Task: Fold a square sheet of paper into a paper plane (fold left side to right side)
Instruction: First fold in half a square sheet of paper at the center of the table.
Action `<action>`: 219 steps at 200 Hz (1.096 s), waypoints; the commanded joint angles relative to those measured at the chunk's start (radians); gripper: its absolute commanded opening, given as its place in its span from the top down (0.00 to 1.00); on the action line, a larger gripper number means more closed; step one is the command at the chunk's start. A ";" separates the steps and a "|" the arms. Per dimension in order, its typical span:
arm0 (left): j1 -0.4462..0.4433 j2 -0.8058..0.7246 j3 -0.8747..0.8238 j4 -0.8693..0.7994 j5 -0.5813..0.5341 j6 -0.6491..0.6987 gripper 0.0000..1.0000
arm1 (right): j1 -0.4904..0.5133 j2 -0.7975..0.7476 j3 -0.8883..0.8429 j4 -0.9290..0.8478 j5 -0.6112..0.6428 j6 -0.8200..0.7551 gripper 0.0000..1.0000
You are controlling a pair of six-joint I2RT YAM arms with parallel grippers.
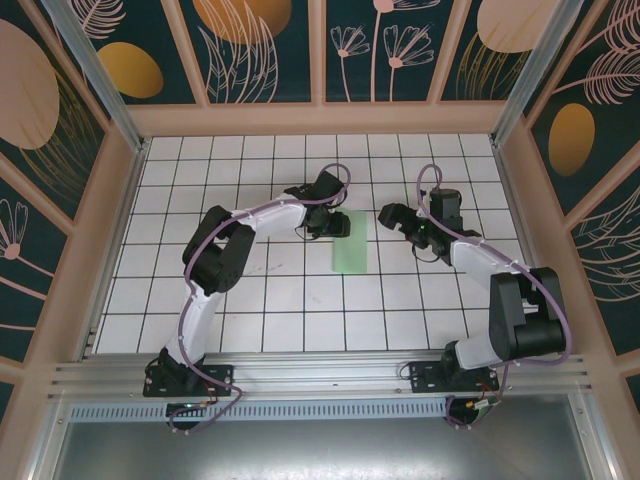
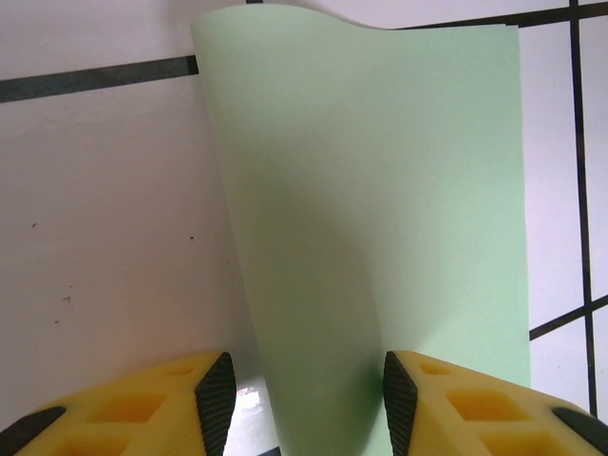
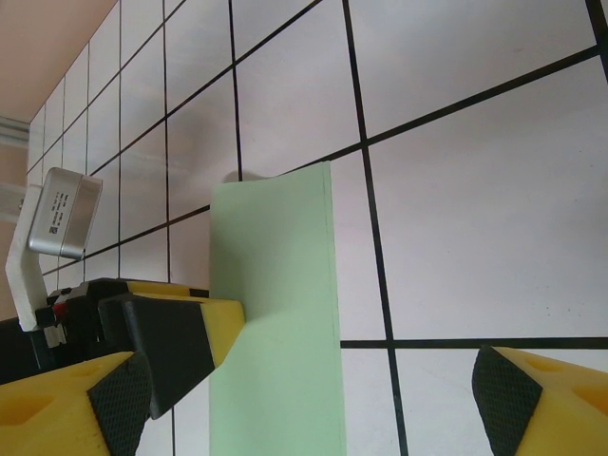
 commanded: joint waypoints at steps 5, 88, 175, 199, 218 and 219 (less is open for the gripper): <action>-0.019 0.080 0.000 0.012 0.001 0.021 0.52 | -0.009 -0.022 -0.011 0.026 -0.025 0.013 0.10; -0.022 0.086 0.009 0.009 0.001 0.024 0.50 | -0.010 -0.017 -0.013 0.026 -0.036 0.010 0.09; -0.025 0.095 0.013 0.002 -0.002 0.030 0.50 | -0.010 -0.011 -0.011 0.015 -0.042 0.001 0.09; -0.026 0.097 0.016 -0.003 -0.008 0.031 0.51 | -0.009 -0.009 -0.012 0.016 -0.043 -0.001 0.09; -0.026 0.097 0.017 -0.005 -0.010 0.033 0.50 | -0.008 -0.008 -0.011 0.014 -0.046 -0.002 0.09; -0.026 0.097 0.017 -0.004 -0.011 0.033 0.51 | -0.009 -0.007 -0.011 0.014 -0.046 -0.002 0.09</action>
